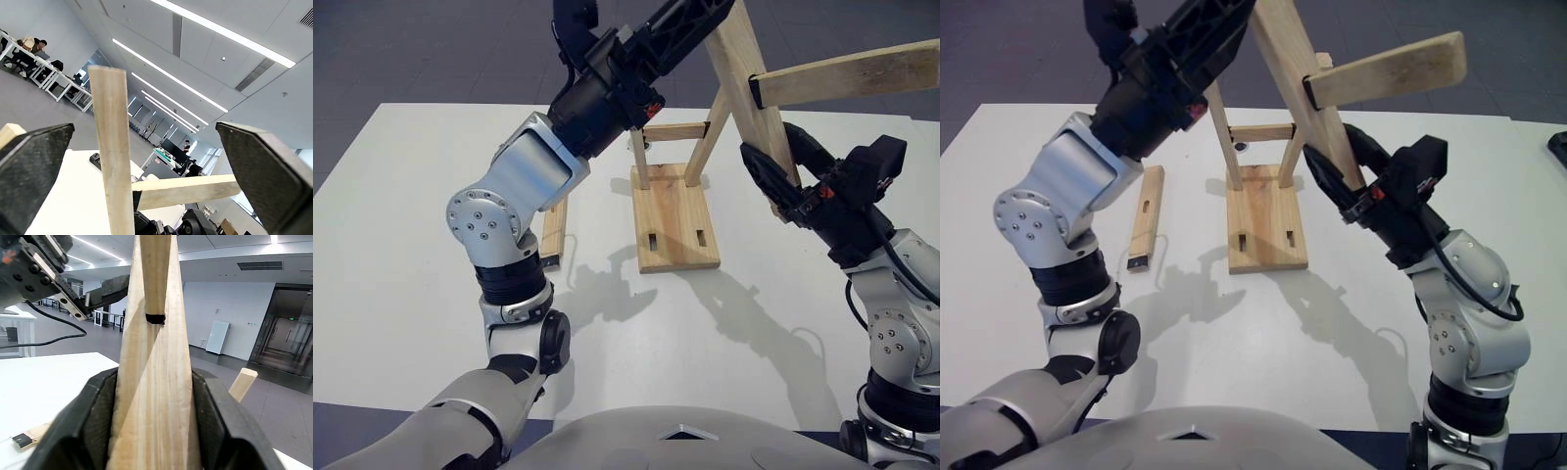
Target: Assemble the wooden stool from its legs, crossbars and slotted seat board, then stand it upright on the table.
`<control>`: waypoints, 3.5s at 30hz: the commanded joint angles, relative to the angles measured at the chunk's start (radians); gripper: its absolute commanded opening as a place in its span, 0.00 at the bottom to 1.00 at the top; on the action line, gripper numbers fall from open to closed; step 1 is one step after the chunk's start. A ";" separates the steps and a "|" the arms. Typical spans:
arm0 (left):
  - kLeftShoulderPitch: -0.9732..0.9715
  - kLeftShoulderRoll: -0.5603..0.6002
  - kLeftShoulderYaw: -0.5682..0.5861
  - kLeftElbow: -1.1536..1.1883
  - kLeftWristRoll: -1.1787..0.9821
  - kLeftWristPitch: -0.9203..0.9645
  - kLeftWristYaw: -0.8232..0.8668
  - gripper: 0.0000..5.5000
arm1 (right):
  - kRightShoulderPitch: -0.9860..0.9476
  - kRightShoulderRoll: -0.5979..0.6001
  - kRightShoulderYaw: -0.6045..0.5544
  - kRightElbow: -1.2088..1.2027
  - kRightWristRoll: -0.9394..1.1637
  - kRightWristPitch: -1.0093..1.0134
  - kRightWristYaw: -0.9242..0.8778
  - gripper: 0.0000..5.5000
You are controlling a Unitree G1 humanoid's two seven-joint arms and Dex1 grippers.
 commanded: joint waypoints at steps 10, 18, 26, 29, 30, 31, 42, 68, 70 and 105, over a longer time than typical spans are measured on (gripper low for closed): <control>0.026 0.038 -0.024 0.053 -0.002 -0.031 0.042 0.87 | 0.048 -0.035 0.090 -0.018 -0.030 -0.038 0.024 0.38; 0.054 0.057 -0.028 0.076 0.015 -0.036 0.045 0.63 | 0.041 -0.021 0.132 0.022 -0.073 -0.076 0.011 0.38; 0.057 0.082 -0.036 0.081 0.017 -0.029 0.039 0.37 | 0.023 0.010 0.171 0.058 -0.102 -0.107 -0.012 0.38; 0.064 0.098 -0.024 0.085 0.026 -0.041 0.033 0.27 | 0.015 0.014 0.187 0.075 -0.118 -0.117 -0.016 0.38; 0.067 0.104 -0.020 0.083 0.031 -0.044 0.031 0.23 | 0.012 0.013 0.190 0.081 -0.123 -0.120 -0.015 0.38; 0.068 0.108 -0.015 0.086 0.035 -0.047 0.030 0.20 | 0.011 0.012 0.191 0.085 -0.127 -0.121 -0.016 0.38; 0.052 0.148 -0.006 0.125 0.068 -0.042 -0.001 0.19 | 0.012 0.018 0.241 0.115 -0.209 -0.136 -0.033 0.38; 0.353 0.135 -0.060 -0.181 0.545 -0.331 -0.051 0.19 | 0.134 -0.294 0.260 0.479 -0.334 -0.259 0.386 0.87; 0.393 0.149 -0.112 -0.169 0.640 -0.335 -0.043 0.19 | 0.108 -0.280 0.292 0.533 -0.375 -0.279 0.373 0.94; 0.461 -0.014 -0.070 -0.212 0.703 -0.321 0.102 0.19 | -0.045 0.075 0.402 0.686 -0.475 -0.119 0.053 0.98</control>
